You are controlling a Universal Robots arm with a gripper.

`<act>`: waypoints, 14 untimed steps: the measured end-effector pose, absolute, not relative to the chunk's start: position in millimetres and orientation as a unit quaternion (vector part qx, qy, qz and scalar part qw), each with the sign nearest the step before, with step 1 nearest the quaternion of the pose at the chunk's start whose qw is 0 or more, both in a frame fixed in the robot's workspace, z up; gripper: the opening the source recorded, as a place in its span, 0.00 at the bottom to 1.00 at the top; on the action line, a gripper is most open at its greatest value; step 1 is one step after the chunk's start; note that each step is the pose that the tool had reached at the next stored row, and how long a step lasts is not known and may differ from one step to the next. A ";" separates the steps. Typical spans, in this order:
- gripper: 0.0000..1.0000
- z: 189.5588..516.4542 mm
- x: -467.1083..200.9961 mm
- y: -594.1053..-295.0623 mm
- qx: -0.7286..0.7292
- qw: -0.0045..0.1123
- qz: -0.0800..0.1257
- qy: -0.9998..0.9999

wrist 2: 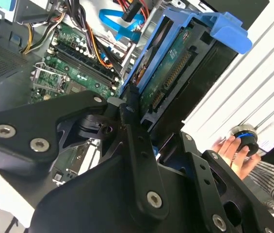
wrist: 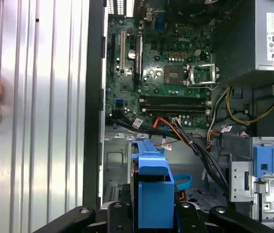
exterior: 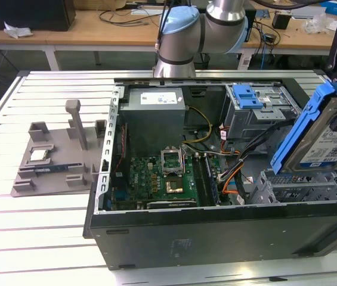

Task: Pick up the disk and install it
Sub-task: 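Pick up the disk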

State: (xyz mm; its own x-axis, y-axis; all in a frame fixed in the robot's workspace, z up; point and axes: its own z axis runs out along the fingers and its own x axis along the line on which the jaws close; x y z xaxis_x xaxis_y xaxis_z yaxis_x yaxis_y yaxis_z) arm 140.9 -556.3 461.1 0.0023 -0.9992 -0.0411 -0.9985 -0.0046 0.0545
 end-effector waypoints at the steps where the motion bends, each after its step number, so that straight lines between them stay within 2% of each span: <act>1: 0.37 460.6 141.8 -556.4 0.705 0.005 -0.034 -0.708; 14: 0.37 459.8 143.9 -556.5 0.705 0.005 -0.034 -0.708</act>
State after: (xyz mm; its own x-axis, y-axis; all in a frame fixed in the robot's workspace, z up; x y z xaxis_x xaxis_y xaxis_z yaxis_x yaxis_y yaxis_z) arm 143.9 -556.5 459.8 -0.0057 -0.9991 -0.0412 -0.9985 0.0035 0.0544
